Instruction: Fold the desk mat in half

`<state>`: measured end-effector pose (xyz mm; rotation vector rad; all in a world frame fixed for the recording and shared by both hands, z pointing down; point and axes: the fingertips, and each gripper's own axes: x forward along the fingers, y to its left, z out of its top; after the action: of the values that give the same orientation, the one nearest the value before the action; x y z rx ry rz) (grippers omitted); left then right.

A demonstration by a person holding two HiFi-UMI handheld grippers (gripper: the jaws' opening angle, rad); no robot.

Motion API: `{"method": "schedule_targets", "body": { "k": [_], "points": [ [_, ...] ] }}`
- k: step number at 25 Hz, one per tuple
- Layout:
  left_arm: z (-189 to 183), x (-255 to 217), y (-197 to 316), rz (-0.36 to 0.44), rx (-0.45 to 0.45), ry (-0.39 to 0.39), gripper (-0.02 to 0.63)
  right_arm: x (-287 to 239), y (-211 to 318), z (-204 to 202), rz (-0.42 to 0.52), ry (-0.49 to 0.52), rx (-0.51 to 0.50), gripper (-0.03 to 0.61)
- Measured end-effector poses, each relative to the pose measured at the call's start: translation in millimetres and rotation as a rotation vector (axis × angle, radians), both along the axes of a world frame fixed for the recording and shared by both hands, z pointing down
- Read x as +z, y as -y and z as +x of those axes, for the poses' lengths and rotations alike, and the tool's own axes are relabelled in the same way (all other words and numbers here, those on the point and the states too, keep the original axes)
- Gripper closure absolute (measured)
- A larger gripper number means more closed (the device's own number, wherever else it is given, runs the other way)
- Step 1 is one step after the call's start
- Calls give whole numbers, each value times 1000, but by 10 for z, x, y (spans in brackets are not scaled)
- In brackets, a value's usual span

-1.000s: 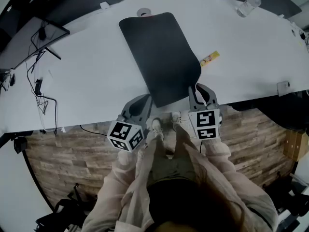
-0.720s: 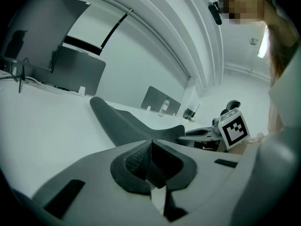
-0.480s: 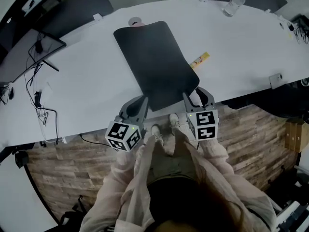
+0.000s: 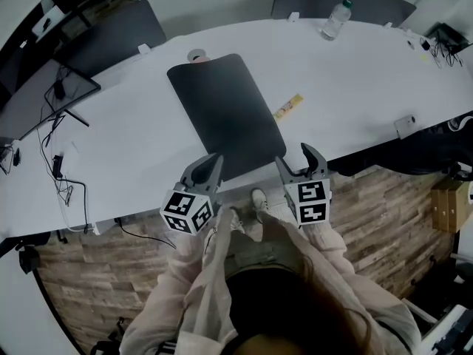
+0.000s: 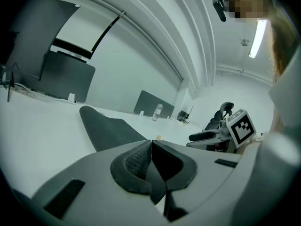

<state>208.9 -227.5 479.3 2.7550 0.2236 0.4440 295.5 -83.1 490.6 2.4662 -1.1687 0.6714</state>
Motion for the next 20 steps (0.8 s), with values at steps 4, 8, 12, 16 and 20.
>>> {"method": "schedule_targets", "body": {
  "k": [4, 8, 12, 16, 20],
  "points": [
    [18, -124, 2, 8, -16, -17, 586, -161, 59, 10, 40, 4, -19, 278],
    [24, -278, 10, 23, -35, -40, 585, -329, 145, 43, 93, -7, -40, 278],
    [10, -414, 55, 51, -49, -54, 586, -489, 248, 45, 160, 6, -54, 282],
    [-14, -582, 131, 86, -68, -78, 586, -677, 319, 40, 250, 26, -78, 299],
    [-60, -756, 193, 140, -98, -104, 584, -892, 368, 0, 317, -8, -134, 359]
  ]
}}
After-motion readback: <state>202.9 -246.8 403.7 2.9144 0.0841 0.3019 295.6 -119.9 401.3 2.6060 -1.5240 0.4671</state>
